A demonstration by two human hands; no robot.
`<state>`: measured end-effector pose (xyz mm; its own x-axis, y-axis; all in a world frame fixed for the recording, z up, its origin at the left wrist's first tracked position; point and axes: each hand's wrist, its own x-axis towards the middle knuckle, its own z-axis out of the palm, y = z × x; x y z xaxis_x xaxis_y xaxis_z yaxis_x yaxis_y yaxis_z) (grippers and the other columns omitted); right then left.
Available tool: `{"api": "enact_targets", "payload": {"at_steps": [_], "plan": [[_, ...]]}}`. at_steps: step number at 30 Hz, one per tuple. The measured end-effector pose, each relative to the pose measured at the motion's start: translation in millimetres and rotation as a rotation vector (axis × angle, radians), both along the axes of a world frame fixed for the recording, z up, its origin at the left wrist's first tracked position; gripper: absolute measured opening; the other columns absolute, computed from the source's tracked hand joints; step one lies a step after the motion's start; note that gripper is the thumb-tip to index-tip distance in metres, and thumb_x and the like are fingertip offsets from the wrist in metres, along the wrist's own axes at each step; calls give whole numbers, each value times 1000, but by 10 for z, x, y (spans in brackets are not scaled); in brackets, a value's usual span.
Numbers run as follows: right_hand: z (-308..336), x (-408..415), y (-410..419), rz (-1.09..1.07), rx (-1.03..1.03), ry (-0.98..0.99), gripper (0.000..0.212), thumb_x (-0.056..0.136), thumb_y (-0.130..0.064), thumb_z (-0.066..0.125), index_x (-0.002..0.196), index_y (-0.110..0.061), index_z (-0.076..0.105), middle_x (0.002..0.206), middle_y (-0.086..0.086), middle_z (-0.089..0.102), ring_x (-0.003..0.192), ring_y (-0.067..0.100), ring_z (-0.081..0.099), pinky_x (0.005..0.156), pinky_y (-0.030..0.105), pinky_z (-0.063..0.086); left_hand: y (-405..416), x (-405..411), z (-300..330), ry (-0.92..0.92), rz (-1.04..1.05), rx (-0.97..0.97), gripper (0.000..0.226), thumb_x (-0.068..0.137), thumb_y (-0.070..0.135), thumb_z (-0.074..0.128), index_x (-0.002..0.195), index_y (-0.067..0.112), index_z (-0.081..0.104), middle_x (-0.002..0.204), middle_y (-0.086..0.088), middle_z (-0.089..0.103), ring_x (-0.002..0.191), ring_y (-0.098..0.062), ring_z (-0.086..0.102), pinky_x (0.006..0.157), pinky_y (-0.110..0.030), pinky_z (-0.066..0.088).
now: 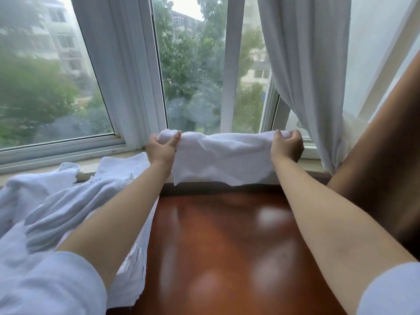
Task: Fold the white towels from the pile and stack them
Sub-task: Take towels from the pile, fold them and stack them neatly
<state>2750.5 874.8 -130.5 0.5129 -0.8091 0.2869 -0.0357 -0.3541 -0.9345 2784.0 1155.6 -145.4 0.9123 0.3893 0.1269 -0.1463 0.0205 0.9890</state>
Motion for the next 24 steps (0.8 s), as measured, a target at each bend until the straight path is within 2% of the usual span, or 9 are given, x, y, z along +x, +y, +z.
{"api": "enact_targets", "payload": {"at_steps": [2,4,8,11,13,16,18,20,24], "plan": [[-267,-131,-88,-49,-24,139,20,88,-30,54,96,-13,58,103,9,65,95,29,59,74,29,37,79,-119,-343,132,94,145,38,72,23,79,90,12,47,82,-3,51,79,-22,52,75,-39,54],[-677,-322,-178,3,-35,396,27,88,-25,53,109,-10,61,115,13,64,105,34,60,79,31,41,154,-374,-838,289,151,224,30,78,18,69,94,12,44,82,-3,49,83,-25,52,74,-37,49],[-1527,-827,-230,267,-232,1129,41,92,-23,52,128,-3,56,131,16,56,121,34,53,93,35,44,255,-1024,-1807,567,140,454,9,92,18,54,94,12,47,102,-19,60,95,-35,57,74,-34,39],[-2092,-1284,-157,482,-290,1457,42,96,-20,44,135,-6,49,135,9,53,119,26,54,86,29,42,294,-1476,-2373,737,89,633,12,95,10,45,99,6,55,112,-22,57,100,-38,55,82,-39,45],[-2349,-1538,-103,496,-245,1540,42,94,-16,44,135,-7,47,130,8,55,110,25,57,82,27,43,301,-1705,-2577,812,57,679,18,94,8,44,106,2,57,118,-22,52,104,-38,54,88,-41,48],[-2591,-1777,-9,396,-179,1563,37,89,-13,49,126,-9,55,127,10,56,116,26,54,99,33,44,311,-1938,-2715,796,-23,745,23,87,5,55,110,6,51,118,-17,52,102,-35,55,87,-40,50],[-2642,-1825,22,295,-269,1492,31,89,-16,52,120,-13,58,126,8,58,121,25,50,101,34,40,351,-1990,-2721,757,-54,753,36,86,0,51,121,8,45,121,-15,54,104,-35,55,89,-43,50],[-2623,-1847,25,180,-417,1449,27,91,-22,54,117,-16,59,120,4,62,119,22,49,94,33,36,404,-1998,-2703,746,-99,759,46,86,-1,51,129,12,40,119,-12,57,101,-34,57,86,-42,51],[-2638,-1936,-30,144,-526,1597,22,92,-23,51,110,-21,63,114,0,64,116,19,46,92,33,32,461,-2073,-2698,719,-241,968,46,80,3,57,124,9,42,110,-8,53,95,-31,57,77,-39,50]]}}
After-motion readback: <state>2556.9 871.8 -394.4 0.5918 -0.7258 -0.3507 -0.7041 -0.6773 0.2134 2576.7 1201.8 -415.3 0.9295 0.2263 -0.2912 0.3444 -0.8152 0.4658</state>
